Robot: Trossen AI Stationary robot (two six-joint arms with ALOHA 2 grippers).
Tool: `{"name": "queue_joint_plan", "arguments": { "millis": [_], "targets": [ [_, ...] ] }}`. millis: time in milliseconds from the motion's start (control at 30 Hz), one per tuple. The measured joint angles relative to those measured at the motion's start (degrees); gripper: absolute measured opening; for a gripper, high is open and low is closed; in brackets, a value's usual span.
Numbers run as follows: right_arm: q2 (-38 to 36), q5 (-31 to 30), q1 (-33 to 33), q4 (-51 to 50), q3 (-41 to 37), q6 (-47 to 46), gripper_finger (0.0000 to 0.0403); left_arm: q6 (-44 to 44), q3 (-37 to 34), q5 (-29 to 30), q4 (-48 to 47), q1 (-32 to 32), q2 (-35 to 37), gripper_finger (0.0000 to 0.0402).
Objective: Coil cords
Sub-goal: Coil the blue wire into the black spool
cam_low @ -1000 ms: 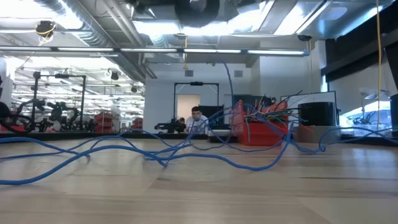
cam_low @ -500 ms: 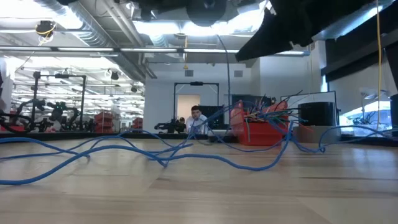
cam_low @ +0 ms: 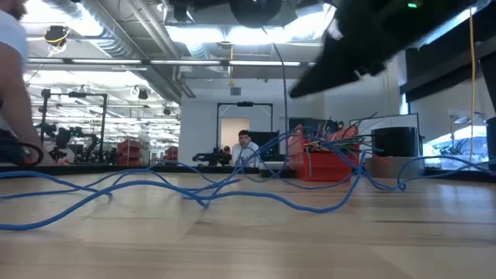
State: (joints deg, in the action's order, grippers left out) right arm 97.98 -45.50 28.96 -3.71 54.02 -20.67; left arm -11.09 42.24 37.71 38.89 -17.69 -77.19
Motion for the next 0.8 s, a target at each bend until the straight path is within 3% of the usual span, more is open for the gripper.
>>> {"name": "queue_joint_plan", "arguments": {
  "millis": [200,433,667,800],
  "targets": [
    [0.9,3.0,0.5,-2.8,-0.7,-2.1,0.0111,-2.5,0.0,-0.1,0.4,-2.3,1.8,0.0002],
    [5.4,1.8,-1.8,-2.4,-1.3,-1.7,0.0107,-2.5,0.0,0.0,-0.2,-3.2,1.8,0.0002],
    [5.4,7.8,-1.6,-2.8,-1.3,-1.0,0.0012,-4.0,0.0,0.0,-0.1,-4.2,1.9,0.0003],
    [4.0,4.7,-0.5,-12.6,-1.1,-4.3,0.0016,-4.0,0.0,0.1,-2.2,-6.2,4.1,0.0002]
  ]
}}
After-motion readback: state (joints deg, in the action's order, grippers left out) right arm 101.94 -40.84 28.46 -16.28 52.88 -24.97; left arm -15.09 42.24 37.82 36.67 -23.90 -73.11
